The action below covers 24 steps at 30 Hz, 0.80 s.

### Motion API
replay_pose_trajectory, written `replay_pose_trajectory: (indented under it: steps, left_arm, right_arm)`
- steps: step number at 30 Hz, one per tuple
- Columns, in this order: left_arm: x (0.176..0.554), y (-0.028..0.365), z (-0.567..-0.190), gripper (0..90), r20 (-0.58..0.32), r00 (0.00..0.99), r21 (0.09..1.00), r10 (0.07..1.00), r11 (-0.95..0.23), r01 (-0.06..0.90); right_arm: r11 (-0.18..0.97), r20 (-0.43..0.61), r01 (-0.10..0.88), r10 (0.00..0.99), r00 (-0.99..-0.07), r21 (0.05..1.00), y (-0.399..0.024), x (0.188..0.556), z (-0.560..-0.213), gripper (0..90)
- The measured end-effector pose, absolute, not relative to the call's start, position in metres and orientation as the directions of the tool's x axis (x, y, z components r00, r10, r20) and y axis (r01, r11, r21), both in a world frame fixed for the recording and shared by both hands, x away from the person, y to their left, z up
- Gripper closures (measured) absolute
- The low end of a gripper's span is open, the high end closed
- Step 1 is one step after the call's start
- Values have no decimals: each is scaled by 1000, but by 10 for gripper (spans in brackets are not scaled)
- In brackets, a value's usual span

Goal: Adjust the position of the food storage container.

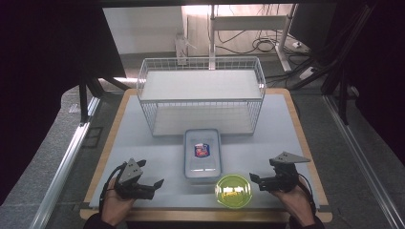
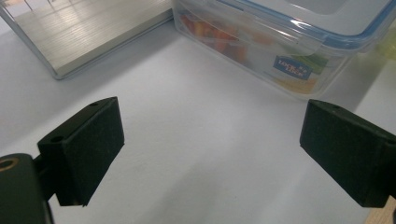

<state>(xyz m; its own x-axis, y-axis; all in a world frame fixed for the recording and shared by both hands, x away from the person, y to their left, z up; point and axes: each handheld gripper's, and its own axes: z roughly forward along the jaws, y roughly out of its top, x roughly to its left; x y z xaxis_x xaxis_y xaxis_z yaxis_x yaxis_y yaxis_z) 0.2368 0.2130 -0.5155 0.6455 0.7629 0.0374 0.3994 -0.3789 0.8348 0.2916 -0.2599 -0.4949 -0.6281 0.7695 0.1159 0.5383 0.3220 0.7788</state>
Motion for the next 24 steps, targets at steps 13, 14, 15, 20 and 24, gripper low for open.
replay_pose_trajectory:
  steps: [13, 14, 15, 20, 24]
  left_arm:
    - [236, 218, -514, 61, 44, 629, 846, 776, -364, 390]
    - [236, 218, -514, 61, 47, 630, 845, 775, -367, 390]
    - [236, 218, -514, 61, 47, 630, 845, 775, -367, 390]
    - [236, 217, -514, 59, 44, 631, 843, 774, -367, 392]
    - [236, 217, -514, 58, 44, 631, 842, 774, -369, 394]
  right_arm:
    - [378, 49, 492, 753, -656, 784, -249, 277, -472, 289]
    - [373, 56, 491, 749, -660, 787, -249, 276, -469, 323]
    - [373, 56, 491, 749, -660, 787, -249, 276, -469, 323]
    - [389, 96, 472, 682, -725, 791, -241, 266, -456, 555]
    - [420, 101, 474, 657, -747, 774, -232, 260, -452, 688]
